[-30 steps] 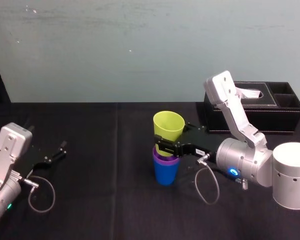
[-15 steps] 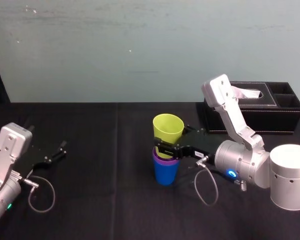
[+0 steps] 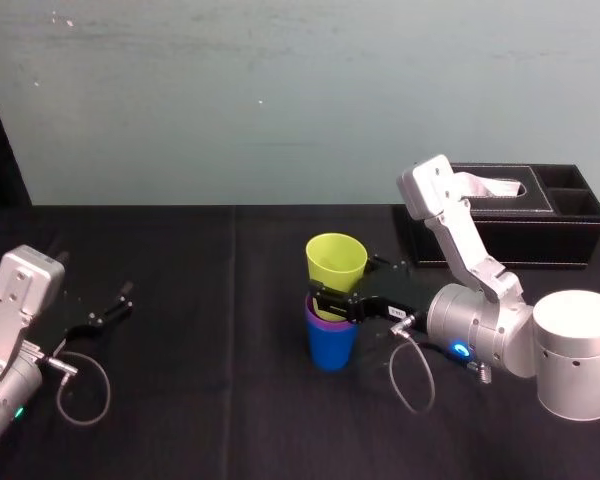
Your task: Stack the three plastic cups sequentially using one hand.
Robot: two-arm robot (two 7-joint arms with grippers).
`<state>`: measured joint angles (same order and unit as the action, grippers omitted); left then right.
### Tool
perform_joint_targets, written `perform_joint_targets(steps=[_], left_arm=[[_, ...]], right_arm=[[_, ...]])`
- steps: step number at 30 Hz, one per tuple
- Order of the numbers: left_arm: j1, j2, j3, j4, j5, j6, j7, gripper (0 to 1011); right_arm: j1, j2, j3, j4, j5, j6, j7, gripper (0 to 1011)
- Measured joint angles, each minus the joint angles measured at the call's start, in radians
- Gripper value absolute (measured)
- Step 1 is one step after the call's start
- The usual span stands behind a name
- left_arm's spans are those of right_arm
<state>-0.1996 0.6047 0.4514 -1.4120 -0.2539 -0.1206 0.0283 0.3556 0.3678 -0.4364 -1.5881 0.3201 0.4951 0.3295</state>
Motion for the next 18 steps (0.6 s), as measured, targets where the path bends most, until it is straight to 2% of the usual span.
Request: perform_joint_targets(steps=[18], left_arm=[[0.000, 0.000, 0.000, 0.000, 0.000, 0.000, 0.000, 1000]], right_arm=[[0.004, -0.015, -0.010, 0.033, -0.026, 0.001, 0.007, 724]])
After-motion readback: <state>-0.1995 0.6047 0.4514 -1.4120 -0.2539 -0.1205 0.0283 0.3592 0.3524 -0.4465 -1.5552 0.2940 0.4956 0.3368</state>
